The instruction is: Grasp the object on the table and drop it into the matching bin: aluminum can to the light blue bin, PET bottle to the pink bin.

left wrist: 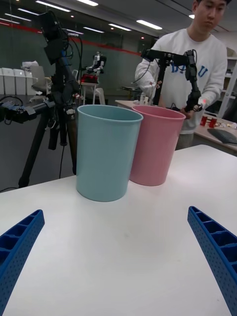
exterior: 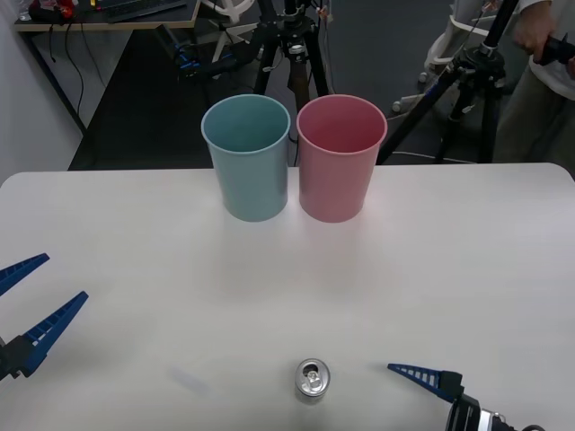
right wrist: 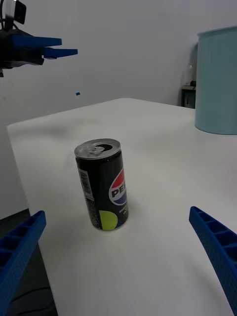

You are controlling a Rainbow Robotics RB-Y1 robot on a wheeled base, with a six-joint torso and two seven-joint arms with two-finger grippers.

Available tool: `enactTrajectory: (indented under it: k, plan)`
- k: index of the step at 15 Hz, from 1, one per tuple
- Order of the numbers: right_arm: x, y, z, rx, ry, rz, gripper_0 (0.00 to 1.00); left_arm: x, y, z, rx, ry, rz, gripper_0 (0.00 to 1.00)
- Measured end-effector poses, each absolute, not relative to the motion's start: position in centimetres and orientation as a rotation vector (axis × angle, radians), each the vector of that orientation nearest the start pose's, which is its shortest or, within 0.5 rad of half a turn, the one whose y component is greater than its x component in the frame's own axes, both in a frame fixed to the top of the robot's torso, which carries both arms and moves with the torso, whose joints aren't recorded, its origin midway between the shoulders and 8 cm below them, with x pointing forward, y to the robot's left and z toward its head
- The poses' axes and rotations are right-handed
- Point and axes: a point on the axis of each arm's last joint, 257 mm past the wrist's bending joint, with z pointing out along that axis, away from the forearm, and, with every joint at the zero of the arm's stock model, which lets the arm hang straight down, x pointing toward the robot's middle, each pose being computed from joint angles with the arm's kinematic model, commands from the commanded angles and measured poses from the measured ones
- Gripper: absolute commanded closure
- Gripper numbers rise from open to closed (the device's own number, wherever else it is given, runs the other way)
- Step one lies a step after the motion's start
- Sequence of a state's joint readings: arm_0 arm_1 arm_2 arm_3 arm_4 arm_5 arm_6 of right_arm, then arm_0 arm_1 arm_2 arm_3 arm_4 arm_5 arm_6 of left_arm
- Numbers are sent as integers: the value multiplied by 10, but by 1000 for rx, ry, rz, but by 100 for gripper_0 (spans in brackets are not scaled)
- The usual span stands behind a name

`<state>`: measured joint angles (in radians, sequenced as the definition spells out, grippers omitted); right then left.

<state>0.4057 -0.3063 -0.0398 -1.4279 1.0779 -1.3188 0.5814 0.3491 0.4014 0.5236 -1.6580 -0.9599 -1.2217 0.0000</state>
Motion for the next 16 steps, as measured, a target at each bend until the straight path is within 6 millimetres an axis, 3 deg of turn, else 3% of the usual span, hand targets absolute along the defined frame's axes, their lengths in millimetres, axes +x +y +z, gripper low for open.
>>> enactTrajectory:
  k: [8, 16]
  plan:
    - [255, -105, -332, -885, 1384, 776, 0, 342, 330, -169, 465, 1441, -567, 0]
    - [276, -76, -335, -869, 1386, 742, 0, 342, 330, -169, 465, 1441, -567, 0]
